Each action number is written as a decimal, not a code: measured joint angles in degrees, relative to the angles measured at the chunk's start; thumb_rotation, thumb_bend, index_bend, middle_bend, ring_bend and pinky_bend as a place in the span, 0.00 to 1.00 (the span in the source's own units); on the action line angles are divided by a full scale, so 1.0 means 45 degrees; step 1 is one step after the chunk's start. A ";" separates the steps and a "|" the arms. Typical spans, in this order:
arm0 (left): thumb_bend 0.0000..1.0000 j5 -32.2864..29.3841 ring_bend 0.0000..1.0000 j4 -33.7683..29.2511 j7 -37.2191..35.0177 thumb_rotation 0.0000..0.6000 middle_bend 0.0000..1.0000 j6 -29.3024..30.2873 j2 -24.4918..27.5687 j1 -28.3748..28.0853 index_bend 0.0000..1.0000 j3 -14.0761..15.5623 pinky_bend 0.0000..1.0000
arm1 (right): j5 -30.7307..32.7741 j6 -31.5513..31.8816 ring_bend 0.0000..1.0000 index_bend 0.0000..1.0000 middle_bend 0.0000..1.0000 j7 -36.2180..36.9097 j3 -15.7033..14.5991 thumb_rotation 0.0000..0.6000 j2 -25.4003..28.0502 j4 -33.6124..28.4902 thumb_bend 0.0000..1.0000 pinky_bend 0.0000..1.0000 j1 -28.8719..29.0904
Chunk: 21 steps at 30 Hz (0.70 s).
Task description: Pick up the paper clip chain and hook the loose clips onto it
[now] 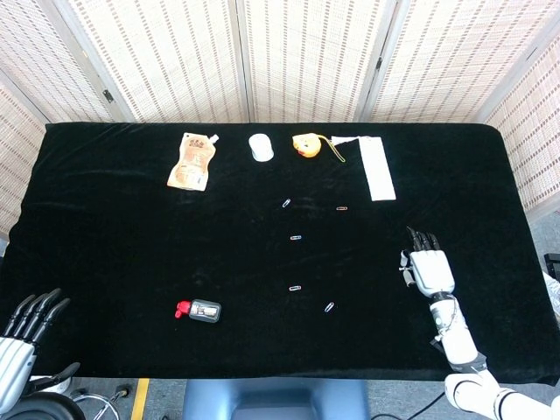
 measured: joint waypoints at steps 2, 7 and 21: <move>0.12 0.0028 0.00 0.0007 -0.0025 1.00 0.00 0.0028 0.0004 0.0006 0.00 0.0006 0.00 | -0.0028 0.0036 0.00 0.54 0.00 0.0072 -0.0011 1.00 -0.0041 0.0056 0.42 0.00 0.0003; 0.12 0.0061 0.00 0.0027 -0.0044 1.00 0.00 0.0054 0.0006 0.0014 0.00 0.0014 0.00 | -0.0044 0.0238 0.00 0.65 0.00 0.0130 0.0022 1.00 -0.0168 0.0151 0.42 0.00 -0.0007; 0.12 0.0089 0.00 0.0012 0.0062 1.00 0.00 0.0029 -0.0038 0.0018 0.00 0.0016 0.00 | -0.0529 0.1346 0.00 0.85 0.00 0.0435 0.0063 1.00 -0.0225 -0.0126 0.42 0.00 -0.0196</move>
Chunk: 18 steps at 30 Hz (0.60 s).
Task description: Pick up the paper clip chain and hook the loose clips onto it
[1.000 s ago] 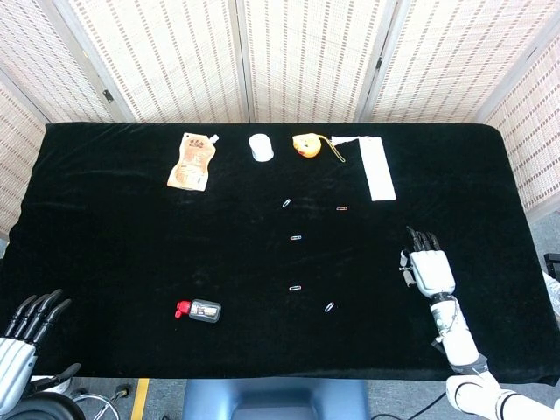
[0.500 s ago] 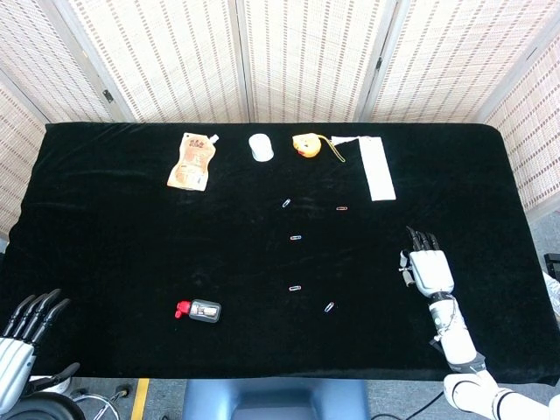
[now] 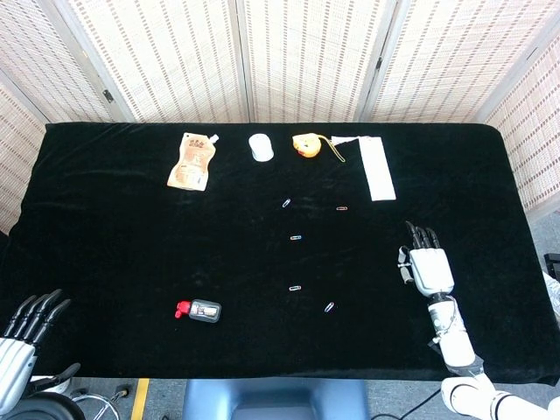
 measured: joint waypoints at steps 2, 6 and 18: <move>0.12 0.0027 0.00 0.0012 -0.0008 1.00 0.00 0.0031 -0.0005 0.0013 0.00 0.0011 0.00 | -0.0073 0.0183 0.00 0.86 0.00 -0.0032 -0.0001 1.00 0.0042 -0.0128 0.42 0.00 -0.0042; 0.12 0.0068 0.00 0.0024 0.0001 1.00 0.00 0.0060 -0.0016 0.0026 0.00 0.0022 0.00 | -0.0170 0.0428 0.00 0.88 0.00 -0.0111 -0.0011 1.00 0.0090 -0.0206 0.42 0.00 -0.0120; 0.12 0.0018 0.00 -0.0011 0.0068 1.00 0.00 -0.0004 -0.0028 0.0009 0.00 0.0002 0.00 | -0.0425 0.0846 0.00 0.89 0.01 -0.0253 -0.0042 1.00 0.0209 -0.0458 0.42 0.00 -0.0199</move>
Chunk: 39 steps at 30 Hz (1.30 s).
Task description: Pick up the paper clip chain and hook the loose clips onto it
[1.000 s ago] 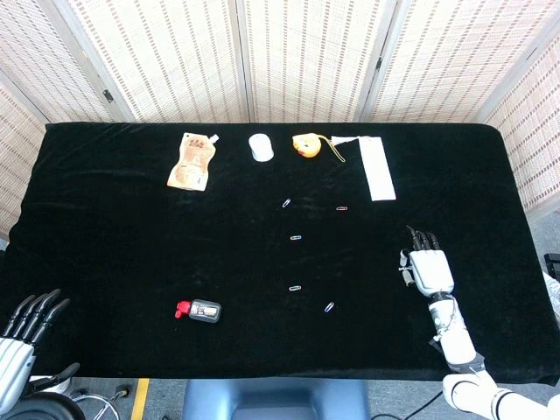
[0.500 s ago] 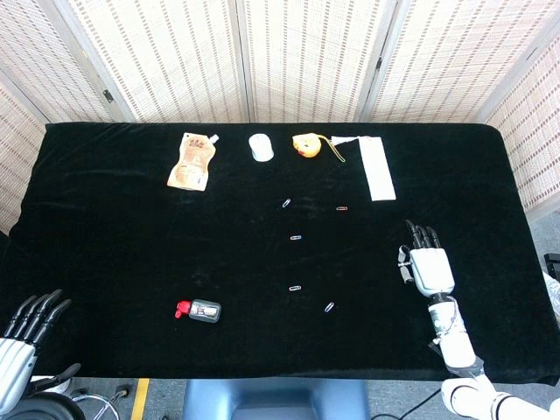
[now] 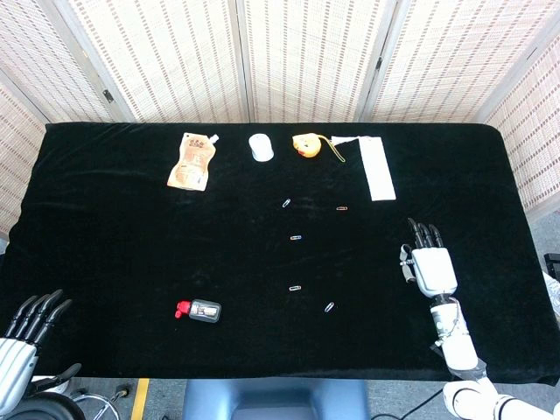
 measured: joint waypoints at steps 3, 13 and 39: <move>0.12 0.0046 0.00 0.0012 -0.0026 1.00 0.00 0.0032 0.0003 0.0008 0.00 0.0017 0.00 | -0.0126 0.0301 0.00 0.89 0.01 -0.0243 -0.0018 1.00 0.0102 -0.0386 0.42 0.00 -0.0060; 0.12 0.0056 0.00 0.0077 -0.0290 1.00 0.00 0.0206 0.0056 0.0056 0.00 0.0020 0.00 | -0.0744 0.0942 0.00 0.89 0.02 -0.0867 -0.0290 1.00 0.0503 -0.2071 0.42 0.00 -0.0247; 0.12 -0.0184 0.00 0.0371 -0.1430 1.00 0.00 0.0709 0.0325 0.0175 0.00 -0.0107 0.00 | -0.1298 -0.0528 0.00 0.90 0.02 -0.0039 -0.1163 1.00 0.0938 -0.6398 0.42 0.00 0.0209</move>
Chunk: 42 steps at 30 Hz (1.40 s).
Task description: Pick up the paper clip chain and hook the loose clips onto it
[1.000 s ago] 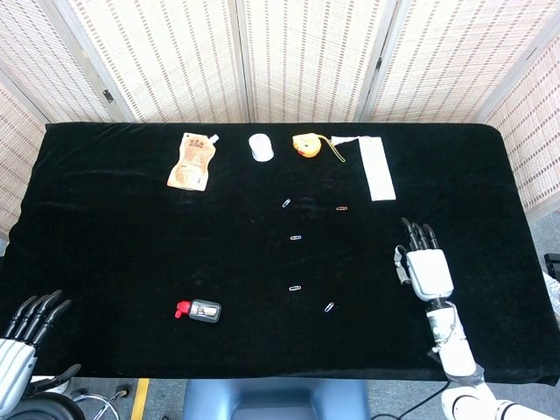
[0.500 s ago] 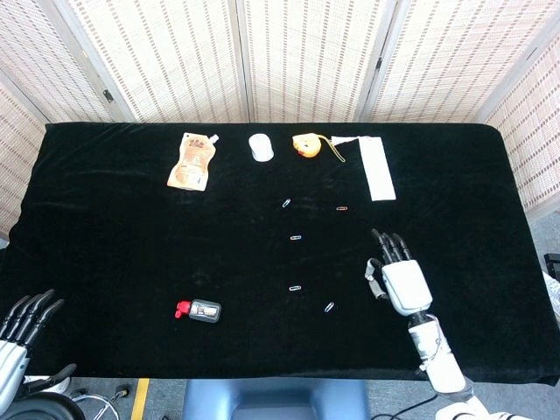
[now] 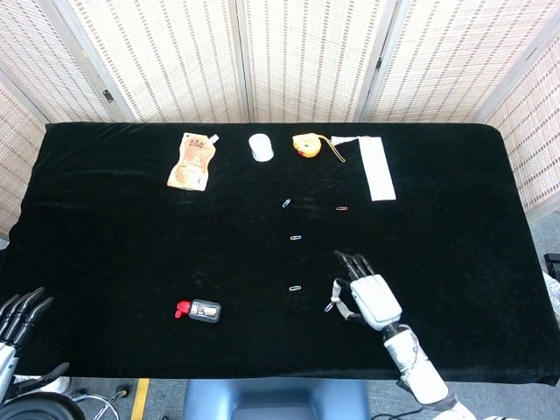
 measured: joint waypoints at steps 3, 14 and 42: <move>0.12 0.0026 0.00 0.0025 -0.0049 1.00 0.00 0.0026 0.0021 0.0006 0.00 0.0002 0.00 | 0.0057 -0.0120 0.00 0.90 0.02 -0.0041 -0.0025 1.00 -0.0035 -0.0064 0.42 0.00 0.0042; 0.12 0.0057 0.00 0.0067 -0.0140 1.00 0.00 0.0107 0.0020 0.0040 0.00 -0.0003 0.00 | 0.0426 -0.0393 0.00 0.90 0.02 -0.0501 0.0026 1.00 -0.0349 0.0136 0.42 0.00 0.0199; 0.12 0.0143 0.00 0.0228 -0.0544 1.00 0.00 0.0296 0.0106 0.0097 0.00 0.0017 0.00 | 0.0400 -0.0399 0.00 0.90 0.03 0.1040 0.1256 1.00 -0.3103 0.2489 0.42 0.00 0.1308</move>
